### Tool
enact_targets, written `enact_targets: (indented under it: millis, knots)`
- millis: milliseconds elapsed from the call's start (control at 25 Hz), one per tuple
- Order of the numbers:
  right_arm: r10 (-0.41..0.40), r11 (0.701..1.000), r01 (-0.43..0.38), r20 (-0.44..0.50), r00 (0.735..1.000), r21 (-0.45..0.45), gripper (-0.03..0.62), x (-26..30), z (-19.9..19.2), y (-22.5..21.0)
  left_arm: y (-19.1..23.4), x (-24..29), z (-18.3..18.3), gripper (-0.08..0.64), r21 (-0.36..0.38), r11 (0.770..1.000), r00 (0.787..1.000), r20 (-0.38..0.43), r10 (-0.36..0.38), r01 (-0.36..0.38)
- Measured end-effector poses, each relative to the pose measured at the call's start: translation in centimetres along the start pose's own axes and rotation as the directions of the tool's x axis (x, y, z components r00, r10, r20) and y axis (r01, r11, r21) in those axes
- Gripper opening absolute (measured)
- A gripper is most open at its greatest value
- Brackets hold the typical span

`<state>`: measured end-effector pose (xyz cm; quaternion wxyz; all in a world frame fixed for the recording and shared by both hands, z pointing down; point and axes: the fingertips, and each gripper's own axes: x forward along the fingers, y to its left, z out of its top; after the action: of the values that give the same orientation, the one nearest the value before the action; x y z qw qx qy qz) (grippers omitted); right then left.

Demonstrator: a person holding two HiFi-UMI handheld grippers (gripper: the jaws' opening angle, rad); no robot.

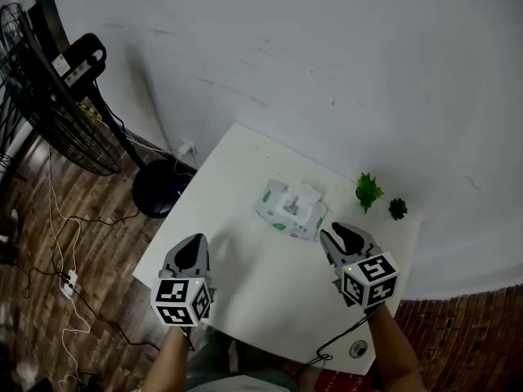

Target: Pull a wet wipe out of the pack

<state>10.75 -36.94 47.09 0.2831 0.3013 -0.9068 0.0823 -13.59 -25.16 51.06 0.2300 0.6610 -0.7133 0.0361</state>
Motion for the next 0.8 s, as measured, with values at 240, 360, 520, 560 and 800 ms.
enact_targets:
  millis: [240, 360, 520, 560, 800]
  knots:
    - [0.084, 0.995, -0.087, -0.051, 0.995, -0.046, 0.109, 3.7, -0.3, 0.6, 0.6, -0.8, -1.7, 0.002, 0.000, 1.000, 0.999, -0.035, 0.003, -0.003]
    - [0.099, 0.990, -0.106, -0.083, 0.992, -0.090, 0.107, 5.5, -0.7, 0.5, 0.9, -1.0, -2.7, 0.002, -0.011, 1.000, 0.999, -0.050, 0.006, -0.006]
    - [0.114, 0.984, -0.129, -0.121, 0.986, -0.125, 0.107, 7.8, -1.2, 0.1, 1.5, -0.9, -3.7, 0.002, -0.036, 0.999, 0.998, -0.064, 0.022, -0.024]
    - [0.120, 0.982, -0.137, -0.131, 0.984, -0.134, 0.107, 8.3, -1.3, 0.1, 1.6, -0.9, -3.9, 0.002, -0.041, 0.999, 0.997, -0.067, 0.025, -0.028]
    - [0.155, 0.967, -0.190, -0.199, 0.968, -0.170, 0.107, 10.5, -2.6, 0.4, 1.9, -0.6, -4.8, 0.002, -0.059, 0.997, 0.996, -0.082, 0.043, -0.048]
